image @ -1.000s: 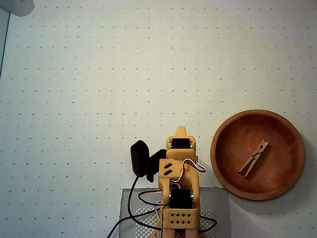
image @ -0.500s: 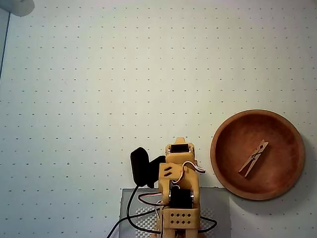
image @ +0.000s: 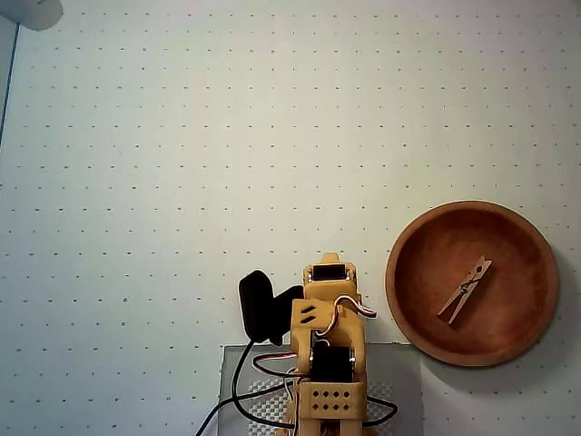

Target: Grasp a clothespin and put it in the bowl.

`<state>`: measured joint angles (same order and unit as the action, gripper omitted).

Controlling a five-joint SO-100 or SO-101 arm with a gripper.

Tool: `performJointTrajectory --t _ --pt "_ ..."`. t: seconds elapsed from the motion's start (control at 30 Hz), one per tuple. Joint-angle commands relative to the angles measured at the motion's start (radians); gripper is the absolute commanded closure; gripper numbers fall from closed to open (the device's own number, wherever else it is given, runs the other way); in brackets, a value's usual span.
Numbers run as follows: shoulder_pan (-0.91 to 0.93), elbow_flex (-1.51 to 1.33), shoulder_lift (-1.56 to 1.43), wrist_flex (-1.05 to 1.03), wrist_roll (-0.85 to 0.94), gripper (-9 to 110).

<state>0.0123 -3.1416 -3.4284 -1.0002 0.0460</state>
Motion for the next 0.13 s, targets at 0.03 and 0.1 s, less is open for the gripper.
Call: performJointTrajectory --t 0.03,0.1 --pt "0.003 0.018 -0.012 0.006 0.003 104" --pt "0.003 0.018 -0.012 0.006 0.003 104"
